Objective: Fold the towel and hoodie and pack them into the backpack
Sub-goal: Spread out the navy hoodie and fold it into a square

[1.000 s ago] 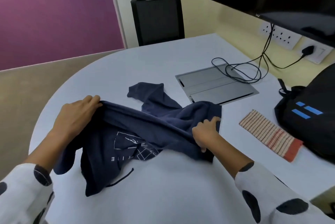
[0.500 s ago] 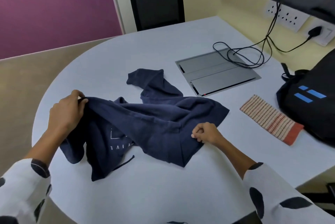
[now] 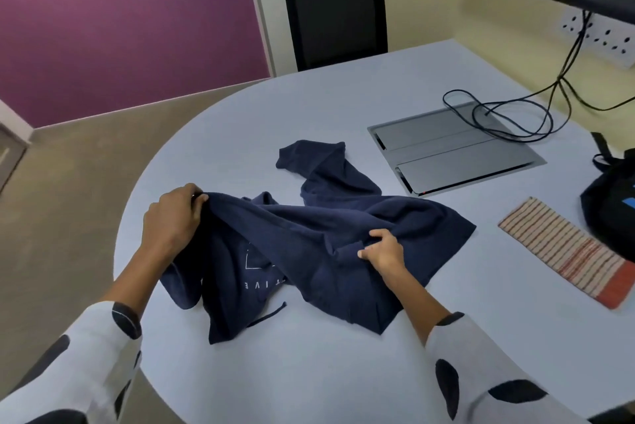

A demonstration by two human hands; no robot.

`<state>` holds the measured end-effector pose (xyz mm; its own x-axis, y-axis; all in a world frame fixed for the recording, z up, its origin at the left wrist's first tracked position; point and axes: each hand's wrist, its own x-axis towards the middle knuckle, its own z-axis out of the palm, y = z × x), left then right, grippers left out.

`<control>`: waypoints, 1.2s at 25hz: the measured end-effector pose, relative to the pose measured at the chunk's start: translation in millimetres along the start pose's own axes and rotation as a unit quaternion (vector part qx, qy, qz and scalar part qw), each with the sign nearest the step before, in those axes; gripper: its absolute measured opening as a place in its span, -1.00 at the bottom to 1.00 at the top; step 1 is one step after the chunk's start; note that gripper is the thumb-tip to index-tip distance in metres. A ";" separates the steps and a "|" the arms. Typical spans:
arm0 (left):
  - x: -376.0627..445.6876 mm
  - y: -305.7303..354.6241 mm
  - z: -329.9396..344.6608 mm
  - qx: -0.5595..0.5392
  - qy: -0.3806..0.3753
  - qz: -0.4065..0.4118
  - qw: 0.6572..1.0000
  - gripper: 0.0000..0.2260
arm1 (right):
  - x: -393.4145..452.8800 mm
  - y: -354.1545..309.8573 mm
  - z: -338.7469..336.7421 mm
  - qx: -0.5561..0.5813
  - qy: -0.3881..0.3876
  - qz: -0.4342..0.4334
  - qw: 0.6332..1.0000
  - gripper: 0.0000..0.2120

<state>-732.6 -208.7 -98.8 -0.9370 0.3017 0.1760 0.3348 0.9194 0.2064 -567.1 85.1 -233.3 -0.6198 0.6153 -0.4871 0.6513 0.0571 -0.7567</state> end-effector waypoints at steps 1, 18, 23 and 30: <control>0.2 1.6 1.4 0.013 -0.001 -0.017 1.000 -0.78 | -0.6 -3.4 -5.1 0.041 0.018 0.003 0.999 -0.51; -40.8 183.5 -1.8 -0.349 -0.074 0.225 0.907 -0.63 | -82.7 -126.9 -109.4 0.287 -0.101 -0.222 0.926 -0.70; -55.0 197.0 3.6 -0.339 0.007 0.228 0.912 -0.71 | -93.7 -136.8 -111.1 0.227 -0.056 -0.267 0.935 -0.83; -48.5 196.3 -10.8 -0.451 -0.046 0.142 0.880 -0.82 | -102.1 -136.7 -126.6 -0.080 -0.072 -0.412 0.905 -0.67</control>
<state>-620.4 -45.6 -56.4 -0.7933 0.5438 0.2737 0.4601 0.2412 0.8545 -537.4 114.0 -25.0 -0.9668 0.2041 0.1537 -0.0101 0.5706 -0.8212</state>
